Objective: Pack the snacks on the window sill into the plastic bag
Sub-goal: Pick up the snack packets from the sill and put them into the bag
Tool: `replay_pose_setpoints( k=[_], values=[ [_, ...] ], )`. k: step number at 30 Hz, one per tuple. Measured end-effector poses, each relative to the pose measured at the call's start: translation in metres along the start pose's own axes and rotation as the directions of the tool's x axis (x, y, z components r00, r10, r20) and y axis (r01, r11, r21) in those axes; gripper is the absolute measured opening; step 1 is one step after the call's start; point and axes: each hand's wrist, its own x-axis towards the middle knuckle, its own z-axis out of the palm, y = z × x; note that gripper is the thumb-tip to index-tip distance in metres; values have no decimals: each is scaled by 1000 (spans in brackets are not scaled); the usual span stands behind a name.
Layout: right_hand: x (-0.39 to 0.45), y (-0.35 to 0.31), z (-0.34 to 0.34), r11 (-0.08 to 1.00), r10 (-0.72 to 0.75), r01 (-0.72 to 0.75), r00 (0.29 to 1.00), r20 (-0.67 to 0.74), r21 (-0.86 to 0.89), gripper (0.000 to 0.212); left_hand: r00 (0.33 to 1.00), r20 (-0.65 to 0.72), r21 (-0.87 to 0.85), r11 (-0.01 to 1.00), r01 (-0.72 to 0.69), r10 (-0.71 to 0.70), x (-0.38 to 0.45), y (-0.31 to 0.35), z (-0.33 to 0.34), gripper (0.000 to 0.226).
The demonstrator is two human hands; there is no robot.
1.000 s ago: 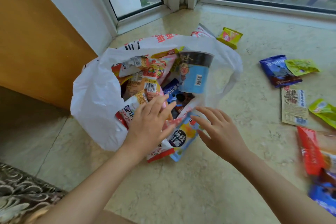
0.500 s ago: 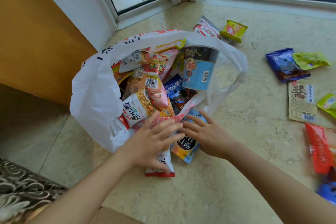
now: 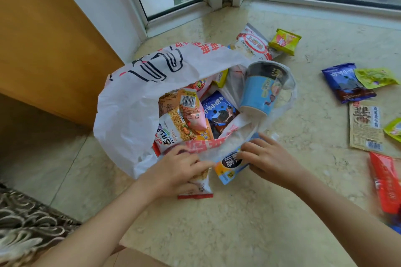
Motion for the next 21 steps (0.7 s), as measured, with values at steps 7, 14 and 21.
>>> replay_pose_setpoints(
  k=[7, 14, 21],
  values=[
    [-4, 8, -26, 984, 179, -169, 950, -255, 61, 25, 828, -437, -288, 927, 241, -351, 46, -1, -52, 42],
    [-5, 7, -57, 912, 397, -396, 788, -471, 105, 19, 753, -644, 143, 944, 297, -139, 122, -23, -64, 16],
    [30, 0, -79, 740, 662, -572, 524, -536, 354, 18, 942, -334, 512, 832, 213, -36, 109, -44, -35, 24]
  ],
)
